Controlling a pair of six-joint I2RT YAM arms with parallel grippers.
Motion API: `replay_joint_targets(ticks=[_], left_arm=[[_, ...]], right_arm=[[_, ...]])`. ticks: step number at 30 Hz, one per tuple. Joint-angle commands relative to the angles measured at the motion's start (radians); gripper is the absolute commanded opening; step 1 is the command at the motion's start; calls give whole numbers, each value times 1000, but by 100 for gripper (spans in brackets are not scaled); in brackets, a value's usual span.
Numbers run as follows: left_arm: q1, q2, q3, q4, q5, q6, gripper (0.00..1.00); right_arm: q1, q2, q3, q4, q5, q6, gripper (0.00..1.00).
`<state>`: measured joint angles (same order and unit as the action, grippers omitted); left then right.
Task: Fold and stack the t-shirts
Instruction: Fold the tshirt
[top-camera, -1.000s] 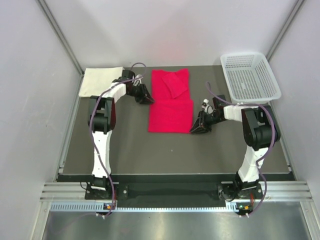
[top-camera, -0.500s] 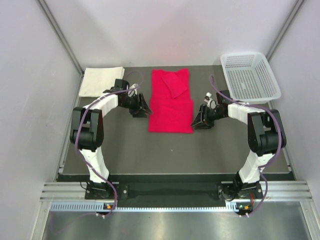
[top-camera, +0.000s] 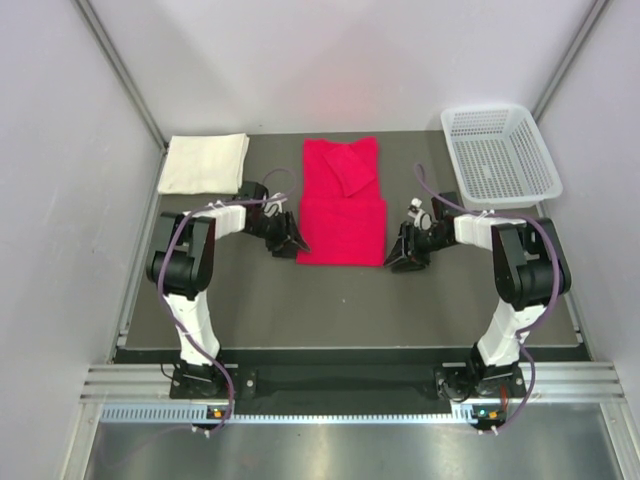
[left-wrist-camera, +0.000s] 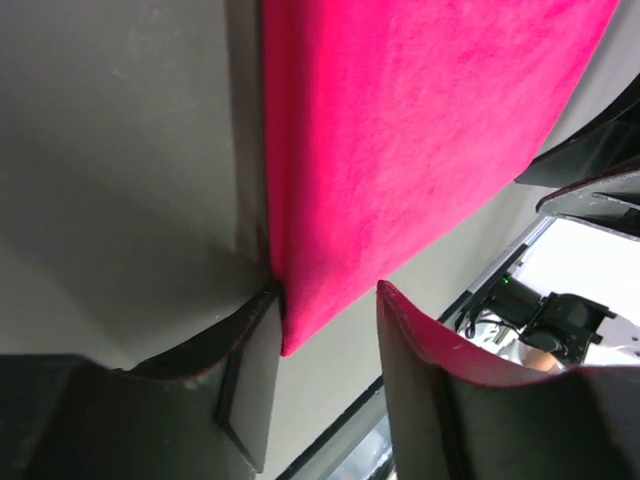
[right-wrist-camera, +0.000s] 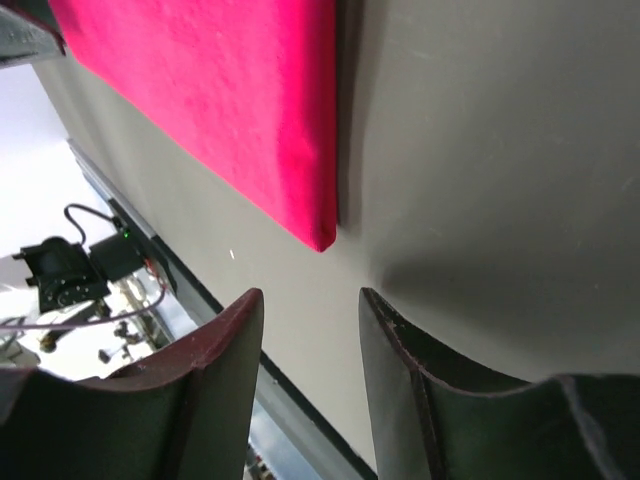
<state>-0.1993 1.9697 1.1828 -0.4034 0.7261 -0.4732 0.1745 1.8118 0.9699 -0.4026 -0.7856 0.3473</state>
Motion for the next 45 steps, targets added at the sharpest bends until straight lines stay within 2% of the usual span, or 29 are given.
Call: replay_joint_targets(ticks=[1, 3, 5, 11, 14, 16, 19, 21, 22, 23, 25, 28, 31, 35, 36, 37, 39, 40, 43, 45], left_arm=[[-8, -22, -61, 46, -59, -19, 47], [-11, -26, -86, 38, -79, -31, 37], [-9, -31, -106, 12, -100, -33, 34], [-9, -65, -158, 3, -120, -24, 36], [-9, -61, -170, 9, -114, -27, 33], [-9, -57, -178, 9, -116, -28, 25], [-9, -51, -181, 8, -120, -25, 18], [-11, -45, -180, 6, -125, -21, 10], [-9, -42, -178, -1, -137, -18, 0], [-11, -35, -173, -5, -143, -18, 0], [-11, -29, -172, -20, -165, -8, 0], [-9, -35, -179, -31, -178, -7, 0], [-9, -55, -204, -28, -182, -13, 0], [-9, -107, -249, -31, -171, -42, 0], [-9, -120, -258, -28, -171, -51, 6], [-9, -136, -278, -28, -171, -74, 19], [-9, -193, -301, -15, -169, -97, 28], [-9, -216, -320, -11, -168, -120, 35], [-9, -290, -342, -11, -169, -153, 44], [-9, -334, -350, -17, -172, -171, 45]], right_arm=[[11, -8, -25, 97, -6, 30, 43], [10, -2, -28, 117, -1, 51, 42], [16, 7, -28, 130, -4, 61, 41], [25, 34, -10, 130, 3, 55, 41], [23, 55, 6, 122, 5, 42, 40], [23, 64, 16, 117, 8, 39, 38], [25, 75, 29, 97, 25, 25, 33], [25, 77, 35, 81, 40, 12, 30], [23, 78, 36, 79, 48, 9, 27], [22, 80, 33, 74, 54, 6, 24], [19, 83, 29, 70, 69, 4, 14], [11, 77, 13, 61, 94, 5, 4], [11, 55, -17, 67, 100, 16, 0], [11, -8, -88, 106, 91, 48, 0], [11, -22, -100, 117, 86, 55, 1], [11, -37, -115, 126, 80, 71, 3], [11, -86, -157, 154, 80, 91, 5], [13, -106, -172, 162, 85, 117, 13], [13, -164, -233, 215, 85, 179, 18], [13, -204, -273, 254, 86, 219, 22]])
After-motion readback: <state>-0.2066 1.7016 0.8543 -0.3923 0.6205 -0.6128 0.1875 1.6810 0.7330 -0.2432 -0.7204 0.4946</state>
